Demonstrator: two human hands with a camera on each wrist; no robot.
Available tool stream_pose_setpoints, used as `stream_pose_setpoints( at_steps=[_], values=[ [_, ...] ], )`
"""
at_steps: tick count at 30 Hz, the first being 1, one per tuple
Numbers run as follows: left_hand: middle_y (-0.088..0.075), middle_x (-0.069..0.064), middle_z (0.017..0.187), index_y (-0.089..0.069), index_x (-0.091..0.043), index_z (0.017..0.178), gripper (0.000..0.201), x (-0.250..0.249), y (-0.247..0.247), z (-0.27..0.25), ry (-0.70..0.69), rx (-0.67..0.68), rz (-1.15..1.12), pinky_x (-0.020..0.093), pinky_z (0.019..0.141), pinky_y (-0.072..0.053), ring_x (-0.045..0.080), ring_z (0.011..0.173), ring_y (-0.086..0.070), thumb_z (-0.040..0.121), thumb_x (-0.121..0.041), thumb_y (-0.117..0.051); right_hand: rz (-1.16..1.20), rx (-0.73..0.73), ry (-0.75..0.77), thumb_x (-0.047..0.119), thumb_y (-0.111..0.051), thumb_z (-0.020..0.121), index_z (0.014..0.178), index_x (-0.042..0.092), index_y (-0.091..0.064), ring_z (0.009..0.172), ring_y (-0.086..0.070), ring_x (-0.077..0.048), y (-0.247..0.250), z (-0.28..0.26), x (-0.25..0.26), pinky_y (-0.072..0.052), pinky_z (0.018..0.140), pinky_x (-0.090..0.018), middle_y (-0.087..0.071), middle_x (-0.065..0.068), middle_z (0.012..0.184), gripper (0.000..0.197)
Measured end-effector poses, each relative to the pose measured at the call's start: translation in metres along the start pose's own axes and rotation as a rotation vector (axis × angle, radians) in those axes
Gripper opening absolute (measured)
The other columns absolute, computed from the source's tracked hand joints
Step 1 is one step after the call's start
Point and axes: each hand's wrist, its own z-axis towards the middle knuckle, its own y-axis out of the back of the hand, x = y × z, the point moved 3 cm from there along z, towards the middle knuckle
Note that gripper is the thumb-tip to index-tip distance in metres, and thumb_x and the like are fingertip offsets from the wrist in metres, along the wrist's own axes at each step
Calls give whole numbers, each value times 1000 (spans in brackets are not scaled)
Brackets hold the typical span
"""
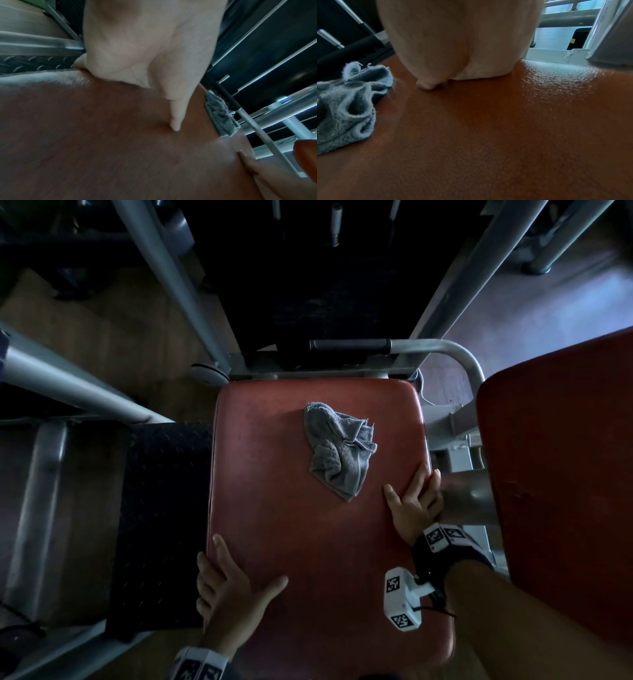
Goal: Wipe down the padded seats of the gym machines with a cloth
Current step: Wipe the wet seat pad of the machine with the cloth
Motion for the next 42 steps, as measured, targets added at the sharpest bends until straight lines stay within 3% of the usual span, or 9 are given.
stream_pose_setpoints(
  at_steps=[4,8,14,17,20,27,32,37,42],
  values=[
    [-5,8,158,-8,-29,152,112,-15,16,4,-10,-62,-119,61,111,-24,37,142,-17,69,-54,-79,-16,-18,-8,54,-50,93,153,34,8,146,2,-29,0,-1,1,-5,118,-54,15,1,161,86],
    [-3,4,160,-28,-32,147,84,-52,28,9,-265,-68,-31,54,116,-18,30,147,-9,78,-53,-70,-47,-26,-12,55,-49,93,154,33,6,145,-2,-30,1,-2,4,-6,117,-53,14,-1,161,86],
    [0,-6,160,-27,-26,149,74,-150,24,19,-676,60,20,44,117,-24,23,147,-16,88,-45,-64,-65,1,-15,56,-47,93,154,32,8,146,-1,-30,2,-3,4,-6,117,-55,17,0,161,86],
    [10,-12,161,-17,-28,153,78,-202,11,27,-859,54,191,51,121,-5,24,150,0,91,-48,-58,-78,14,-22,56,-46,94,154,31,9,146,1,-30,3,-5,6,-4,117,-54,19,1,160,85],
    [11,-2,163,-9,-25,156,80,-236,-6,34,-978,23,542,43,118,7,26,150,10,93,-53,-51,-69,-4,-24,54,-48,93,154,31,6,146,-1,-30,3,-6,7,-5,117,-54,16,0,161,84],
    [11,3,164,-2,-23,157,85,-221,-30,49,-1011,-24,661,44,122,4,25,150,11,93,-53,-50,-107,34,-14,62,-41,93,153,34,12,147,2,-28,3,-4,5,-6,117,-55,21,3,160,85],
    [6,4,164,-7,-25,157,88,-206,-39,50,-1007,-93,590,44,123,-3,24,151,3,89,-54,-55,-107,20,-20,84,-16,63,152,36,13,146,1,-26,-1,-4,0,-8,115,-58,20,7,160,104],
    [-5,-2,165,-17,-31,155,86,-204,-27,71,-1076,-142,623,46,122,-10,21,151,-9,85,-58,-59,-158,19,-32,66,-37,91,152,34,13,148,-1,-27,1,-7,1,-10,116,-56,19,3,161,86],
    [-11,-2,164,-23,-32,154,78,-223,4,103,-1033,-216,550,50,120,-13,23,150,-12,87,-57,-55,-143,-10,-33,60,-41,91,153,33,12,147,-3,-30,1,-7,3,-10,116,-58,14,0,161,85]
  ],
)
